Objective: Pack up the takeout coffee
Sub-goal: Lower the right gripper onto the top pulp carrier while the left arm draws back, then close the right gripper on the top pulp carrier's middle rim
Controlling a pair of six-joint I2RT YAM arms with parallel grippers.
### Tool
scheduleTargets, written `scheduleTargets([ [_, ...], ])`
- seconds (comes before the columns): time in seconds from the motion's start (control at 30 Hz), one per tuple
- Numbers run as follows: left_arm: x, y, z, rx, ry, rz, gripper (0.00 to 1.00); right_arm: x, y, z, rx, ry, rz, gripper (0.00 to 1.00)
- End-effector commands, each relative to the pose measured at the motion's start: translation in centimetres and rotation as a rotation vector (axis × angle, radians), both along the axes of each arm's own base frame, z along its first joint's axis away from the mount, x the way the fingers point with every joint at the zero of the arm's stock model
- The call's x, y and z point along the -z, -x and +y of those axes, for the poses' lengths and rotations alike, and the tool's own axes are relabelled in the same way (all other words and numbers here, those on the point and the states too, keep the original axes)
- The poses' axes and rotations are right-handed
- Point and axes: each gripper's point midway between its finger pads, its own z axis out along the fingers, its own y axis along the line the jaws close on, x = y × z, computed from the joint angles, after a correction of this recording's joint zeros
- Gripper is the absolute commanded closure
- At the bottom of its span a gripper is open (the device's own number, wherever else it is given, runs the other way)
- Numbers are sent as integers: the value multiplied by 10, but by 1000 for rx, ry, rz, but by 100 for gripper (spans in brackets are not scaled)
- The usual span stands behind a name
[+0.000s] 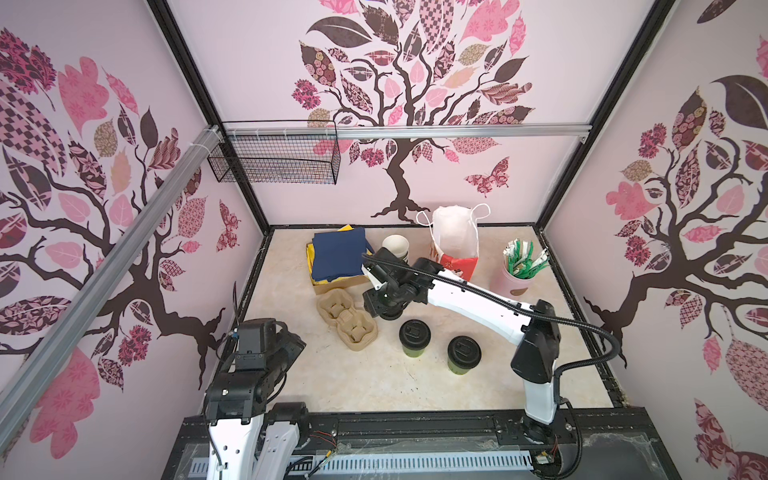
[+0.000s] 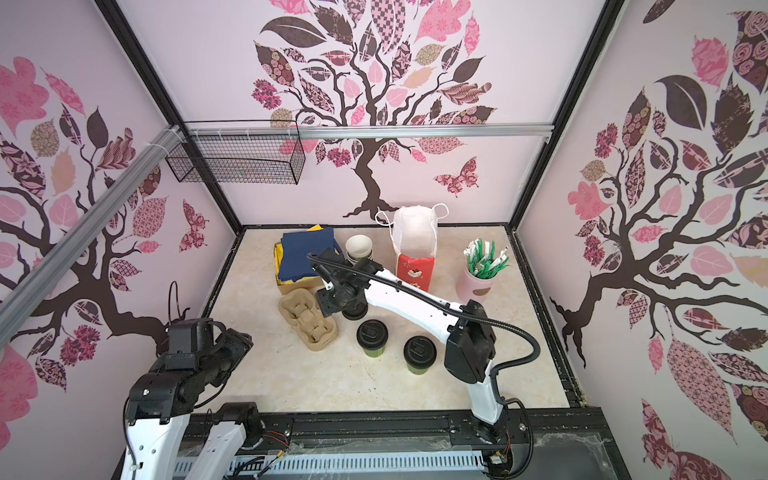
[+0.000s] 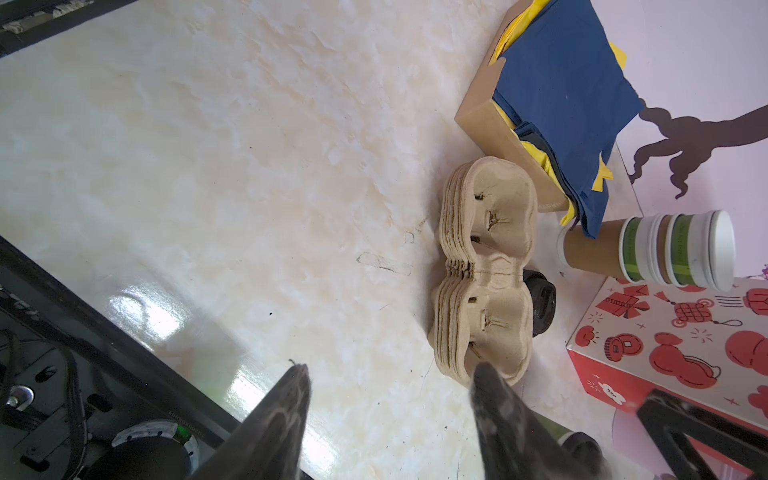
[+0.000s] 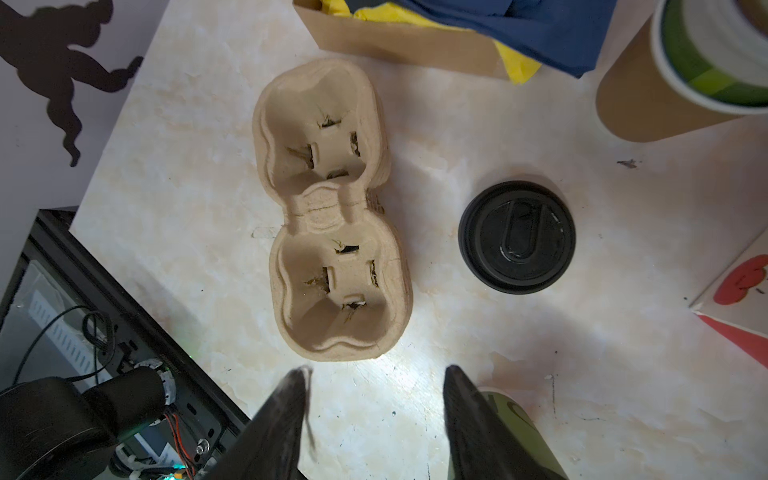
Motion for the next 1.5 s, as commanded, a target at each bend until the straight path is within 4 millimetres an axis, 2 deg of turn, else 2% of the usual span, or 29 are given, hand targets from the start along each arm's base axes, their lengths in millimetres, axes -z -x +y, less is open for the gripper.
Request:
scheduleTargets([
  [0.0, -8, 8, 0, -17, 14, -17, 34, 21, 8, 13, -36, 73, 10, 43],
  [0.1, -7, 14, 2, -26, 9, -18, 34, 29, 6, 29, -79, 84, -20, 42],
  [0.37, -9, 17, 3, -26, -3, -21, 33, 43, -12, 65, -121, 42, -94, 40],
  [0.47, -10, 18, 3, -18, -10, -15, 34, 56, -16, 72, -134, 64, -104, 39],
  [0.5, -10, 18, 3, -17, -12, -14, 33, 51, -19, 77, -136, 52, -120, 39],
  [0.6, -11, 19, 3, -7, -16, -9, 34, 56, -25, 84, -145, 65, -149, 39],
  [0.77, -12, 18, 2, 5, -20, -2, 34, 67, -31, 90, -147, 86, -170, 42],
  [1.1, -15, 16, 3, 19, -36, -1, 34, 91, -25, 89, -153, 139, -143, 48],
  [1.3, -16, 16, 3, 24, -40, 0, 34, 93, -25, 87, -144, 161, -149, 52],
  [1.33, -16, 16, 3, 25, -42, -1, 34, 106, -25, 86, -144, 184, -140, 52],
  [1.37, -16, 16, 3, 26, -43, -2, 34, 111, -25, 85, -146, 195, -136, 53],
  [1.47, -17, 16, 3, 28, -46, -1, 34, 112, -26, 84, -140, 203, -139, 55],
])
